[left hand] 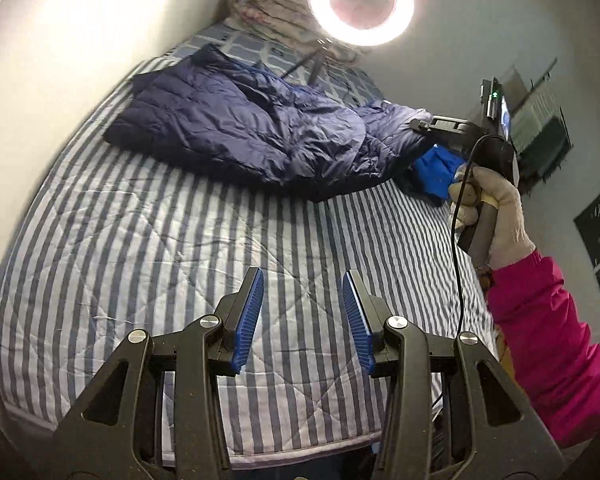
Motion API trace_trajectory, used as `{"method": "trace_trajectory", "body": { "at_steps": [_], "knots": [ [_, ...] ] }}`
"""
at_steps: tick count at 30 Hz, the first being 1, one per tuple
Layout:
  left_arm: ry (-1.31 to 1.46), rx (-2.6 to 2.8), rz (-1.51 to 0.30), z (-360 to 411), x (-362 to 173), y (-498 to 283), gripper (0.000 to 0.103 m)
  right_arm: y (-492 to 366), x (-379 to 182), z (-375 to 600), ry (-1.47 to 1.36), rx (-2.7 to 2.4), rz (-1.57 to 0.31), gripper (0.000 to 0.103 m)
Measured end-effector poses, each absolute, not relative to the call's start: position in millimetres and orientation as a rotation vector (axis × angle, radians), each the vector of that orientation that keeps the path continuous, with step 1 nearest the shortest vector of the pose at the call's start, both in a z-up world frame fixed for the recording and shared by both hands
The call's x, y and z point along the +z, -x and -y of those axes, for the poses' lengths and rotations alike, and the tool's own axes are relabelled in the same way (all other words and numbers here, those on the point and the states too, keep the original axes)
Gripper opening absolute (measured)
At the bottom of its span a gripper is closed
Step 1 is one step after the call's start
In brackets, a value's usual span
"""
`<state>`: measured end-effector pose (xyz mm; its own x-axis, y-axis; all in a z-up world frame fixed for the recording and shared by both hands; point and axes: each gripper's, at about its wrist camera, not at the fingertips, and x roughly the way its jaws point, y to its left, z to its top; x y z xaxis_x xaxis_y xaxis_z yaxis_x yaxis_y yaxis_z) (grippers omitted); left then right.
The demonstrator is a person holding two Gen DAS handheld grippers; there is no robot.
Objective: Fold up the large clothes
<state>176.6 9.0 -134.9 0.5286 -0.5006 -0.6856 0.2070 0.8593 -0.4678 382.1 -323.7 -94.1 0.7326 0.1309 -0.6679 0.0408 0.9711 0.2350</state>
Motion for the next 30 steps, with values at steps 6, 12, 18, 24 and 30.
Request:
{"method": "trace_trajectory", "body": {
  "at_steps": [6,12,18,24,30],
  "knots": [
    [0.373,-0.417,-0.927,-29.0,-136.9,-167.9,0.042,-410.6,-61.1,254.5,-0.169,0.116,-0.671,0.004],
    [0.398,-0.405,-0.906,-50.0,-132.7,-160.1,0.042,-440.3,-50.1,148.2,-0.067,0.270,-0.635,0.004],
    [0.402,-0.401,-0.893,-59.2,-128.2,-152.5,0.042,-465.7,-82.5,26.9,0.051,0.467,-0.692,0.004],
    [0.398,-0.396,-0.882,-62.1,-123.8,-149.4,0.042,-483.4,-146.8,-49.3,0.101,0.598,-0.814,0.003],
    [0.407,-0.378,-0.876,-63.4,-123.2,-151.4,0.042,-488.2,-188.5,-73.4,0.116,0.658,-0.881,0.003]
  ]
}}
